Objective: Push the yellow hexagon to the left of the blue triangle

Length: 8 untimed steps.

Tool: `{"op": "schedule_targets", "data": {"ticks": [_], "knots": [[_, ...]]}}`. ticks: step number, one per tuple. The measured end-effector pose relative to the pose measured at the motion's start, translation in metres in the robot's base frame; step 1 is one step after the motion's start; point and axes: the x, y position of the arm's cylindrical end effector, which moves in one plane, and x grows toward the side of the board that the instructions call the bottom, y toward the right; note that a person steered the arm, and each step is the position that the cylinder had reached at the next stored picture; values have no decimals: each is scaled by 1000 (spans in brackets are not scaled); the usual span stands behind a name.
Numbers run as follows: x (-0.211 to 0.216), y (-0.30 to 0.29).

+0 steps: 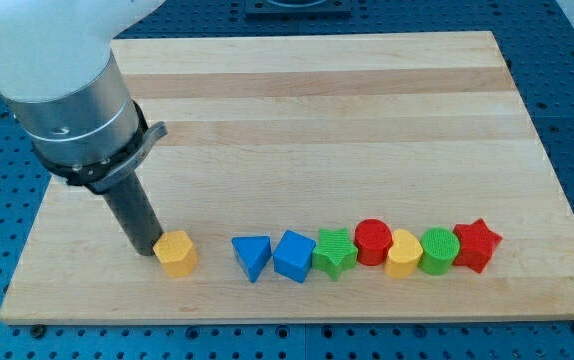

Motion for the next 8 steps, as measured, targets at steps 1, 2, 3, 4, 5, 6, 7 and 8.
{"op": "schedule_targets", "data": {"ticks": [1,2,3,4,5,6,7,8], "knots": [[8,-3],[24,-7],[24,7],[24,26],[18,13],[-4,0],[-21,10],[-21,31]]}}
